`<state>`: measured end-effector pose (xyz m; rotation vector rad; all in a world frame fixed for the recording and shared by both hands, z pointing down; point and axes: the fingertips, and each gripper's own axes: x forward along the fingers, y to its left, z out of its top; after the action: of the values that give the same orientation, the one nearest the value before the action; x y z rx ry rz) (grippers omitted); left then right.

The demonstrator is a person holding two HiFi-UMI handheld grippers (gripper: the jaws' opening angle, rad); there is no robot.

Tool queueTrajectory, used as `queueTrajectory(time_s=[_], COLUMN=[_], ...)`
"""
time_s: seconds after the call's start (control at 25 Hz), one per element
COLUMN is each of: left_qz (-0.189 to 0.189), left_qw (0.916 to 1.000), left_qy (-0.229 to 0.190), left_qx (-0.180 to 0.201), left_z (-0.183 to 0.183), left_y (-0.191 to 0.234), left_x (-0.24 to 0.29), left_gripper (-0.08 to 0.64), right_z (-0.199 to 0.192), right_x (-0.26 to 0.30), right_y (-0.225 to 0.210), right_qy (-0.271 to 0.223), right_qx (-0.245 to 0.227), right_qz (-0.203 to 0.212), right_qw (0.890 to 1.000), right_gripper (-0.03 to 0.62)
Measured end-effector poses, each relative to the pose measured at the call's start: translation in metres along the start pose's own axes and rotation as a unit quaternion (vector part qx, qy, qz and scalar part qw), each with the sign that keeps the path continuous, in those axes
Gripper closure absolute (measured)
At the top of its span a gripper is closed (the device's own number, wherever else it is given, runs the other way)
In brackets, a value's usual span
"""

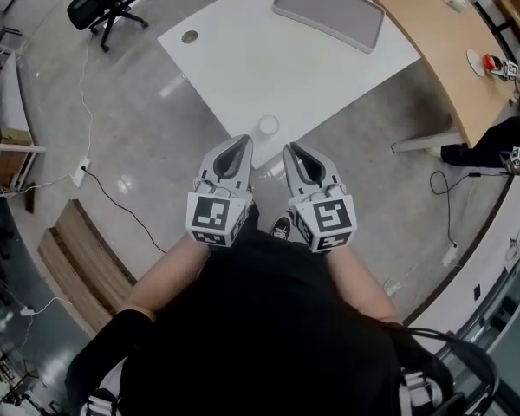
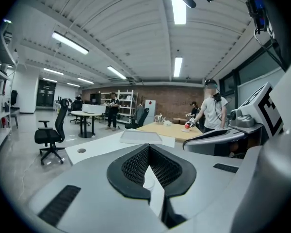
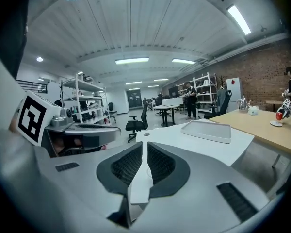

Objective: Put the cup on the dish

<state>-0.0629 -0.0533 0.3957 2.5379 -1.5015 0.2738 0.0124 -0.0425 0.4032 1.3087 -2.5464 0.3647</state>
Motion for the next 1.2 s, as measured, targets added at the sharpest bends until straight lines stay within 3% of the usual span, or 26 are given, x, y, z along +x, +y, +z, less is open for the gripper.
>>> queueTrajectory(time_s=[0.44,0.52,0.56,0.8,1.2], left_qz=[-0.073,-0.080,-0.082,-0.084,-0.074], left_qw=[0.9970,0.9963,0.9960,0.9953,0.9949], left_qy=[0.021,0.027,0.031,0.048,0.069], left_qx=[0.014,0.013,0.013,-0.003,-0.002], left_z=[-0.022,-0.026,-0.029,-0.046,-0.090], left_y=[0.054,0.059,0.062,0.070,0.074], left_x=[0.052,0.061,0.064,0.082,0.109], left_gripper=[0.554,0.554,0.554,0.554,0.554], right_z=[-0.016,-0.026,-0.032,-0.060,-0.113], right_x=[0.084,0.094,0.098,0.118,0.144], right_y=[-0.004,-0.006,-0.007,-0.012,-0.021], right_qy=[0.053,0.071,0.081,0.113,0.166], right_qx=[-0.022,-0.021,-0.020,-0.005,-0.012], right_qz=[-0.011,-0.005,0.000,0.023,0.026], right_qw=[0.998,0.997,0.996,0.993,0.986], right_gripper=[0.570,0.501,0.448,0.366,0.344])
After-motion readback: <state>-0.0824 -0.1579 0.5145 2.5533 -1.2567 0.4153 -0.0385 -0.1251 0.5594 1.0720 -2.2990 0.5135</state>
